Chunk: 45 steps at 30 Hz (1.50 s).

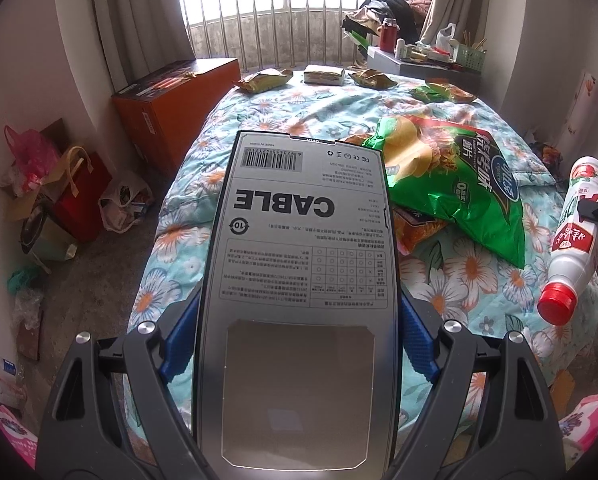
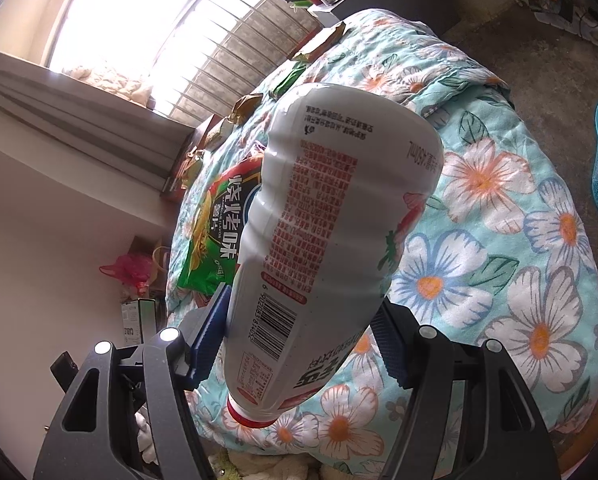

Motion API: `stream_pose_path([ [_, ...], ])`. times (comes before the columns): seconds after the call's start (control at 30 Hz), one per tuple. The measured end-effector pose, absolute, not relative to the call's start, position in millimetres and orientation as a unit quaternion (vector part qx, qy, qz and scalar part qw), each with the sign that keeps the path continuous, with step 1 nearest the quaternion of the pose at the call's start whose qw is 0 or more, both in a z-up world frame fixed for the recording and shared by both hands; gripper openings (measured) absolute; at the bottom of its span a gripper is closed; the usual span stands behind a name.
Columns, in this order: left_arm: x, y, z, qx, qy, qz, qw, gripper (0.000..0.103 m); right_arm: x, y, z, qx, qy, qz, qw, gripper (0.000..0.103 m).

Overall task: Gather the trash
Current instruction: 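Carry the CABLE box and white bottle off the bed toward the blue wastebasket, then open both tools over the blue wastebasket to drop box and bottle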

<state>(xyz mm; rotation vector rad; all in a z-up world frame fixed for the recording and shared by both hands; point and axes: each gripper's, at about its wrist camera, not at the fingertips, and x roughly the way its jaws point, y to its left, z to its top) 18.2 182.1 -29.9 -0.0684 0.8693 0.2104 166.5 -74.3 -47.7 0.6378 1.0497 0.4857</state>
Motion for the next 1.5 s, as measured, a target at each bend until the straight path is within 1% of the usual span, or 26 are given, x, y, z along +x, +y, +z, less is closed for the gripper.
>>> stream_pose_path([
  [0.33,16,161,-4,-0.014,0.390,0.082,0.917,0.080,153,-90,-34,0.311,0.460,0.230,0.799,0.065],
  [0.53,35,126,28,0.000,0.359,0.016,0.933,0.080,141,-121,-22,0.333,0.431,0.217,0.810,0.065],
  [0.73,78,53,70,0.025,0.328,-0.102,0.939,0.080,121,-185,-8,0.368,0.378,0.171,0.832,0.065],
  [0.83,109,0,88,0.032,0.331,-0.183,0.925,0.080,108,-228,-4,0.387,0.348,0.131,0.844,0.065],
  [0.93,142,-66,94,0.057,0.338,-0.245,0.907,0.080,101,-276,-8,0.414,0.323,0.093,0.846,0.065],
  [1.07,184,-161,83,0.090,0.366,-0.323,0.868,0.081,97,-335,-27,0.456,0.300,0.049,0.836,0.065],
  [1.17,214,-232,60,0.109,0.405,-0.370,0.829,0.081,100,-375,-49,0.483,0.289,0.019,0.826,0.065],
  [1.37,261,-361,-10,0.132,0.481,-0.413,0.762,0.081,122,-443,-113,0.545,0.293,-0.020,0.785,0.065],
  [1.5,282,-424,-61,0.149,0.517,-0.418,0.732,0.081,147,-480,-160,0.577,0.305,-0.040,0.756,0.065],
])
